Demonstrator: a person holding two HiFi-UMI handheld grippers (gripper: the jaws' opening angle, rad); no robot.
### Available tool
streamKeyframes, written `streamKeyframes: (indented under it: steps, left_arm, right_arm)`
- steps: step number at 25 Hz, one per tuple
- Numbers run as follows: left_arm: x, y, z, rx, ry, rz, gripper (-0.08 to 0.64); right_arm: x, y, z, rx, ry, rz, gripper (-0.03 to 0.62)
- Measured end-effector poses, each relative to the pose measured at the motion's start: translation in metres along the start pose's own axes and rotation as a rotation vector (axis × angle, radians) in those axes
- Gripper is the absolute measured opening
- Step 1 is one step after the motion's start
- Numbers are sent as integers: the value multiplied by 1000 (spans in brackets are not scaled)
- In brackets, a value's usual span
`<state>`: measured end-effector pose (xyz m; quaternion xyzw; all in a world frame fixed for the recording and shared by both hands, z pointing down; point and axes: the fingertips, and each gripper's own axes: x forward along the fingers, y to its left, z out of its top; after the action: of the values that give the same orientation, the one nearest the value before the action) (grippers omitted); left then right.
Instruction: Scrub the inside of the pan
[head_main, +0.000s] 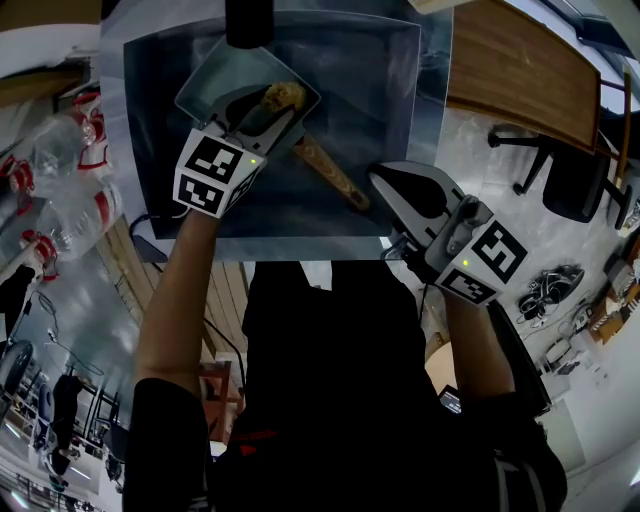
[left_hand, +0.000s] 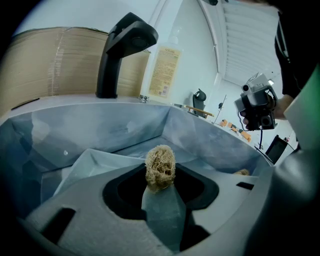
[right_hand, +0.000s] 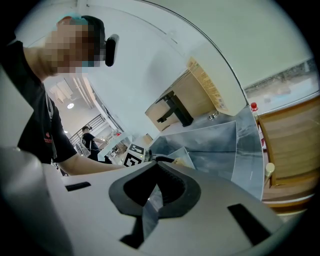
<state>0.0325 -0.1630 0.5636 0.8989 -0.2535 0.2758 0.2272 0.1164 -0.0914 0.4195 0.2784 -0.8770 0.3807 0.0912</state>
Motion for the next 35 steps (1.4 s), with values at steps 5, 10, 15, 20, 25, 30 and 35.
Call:
streamKeyframes:
  steps: [5,10,15,20,25,30,35]
  left_arm:
    - [-20,25,4,-15,-33,67,176]
    - [-45,62,-2,-32,-18,159,176]
    - [-57,88,-10,-60,-10,215,176]
    - [-58,99,-13,-89,12,240,175]
    - [-56,105,-15,-105,23,255,175]
    - [-56,98,-18,-117,34,239,175]
    - [-51,76,-21,-113,38,198,175]
  right_arm:
    - [14,7,1,-7,17,16,5]
    - [33,12,4,-9,38,33,5]
    - [51,14,5,-12,58,49,5]
    - [63,14,11,-14,69,56,5]
    - [66,11,14,-13,70,55,5]
    - [62,10,10,-7,64,53,5]
    - [56,15,7,-8,58,60,5]
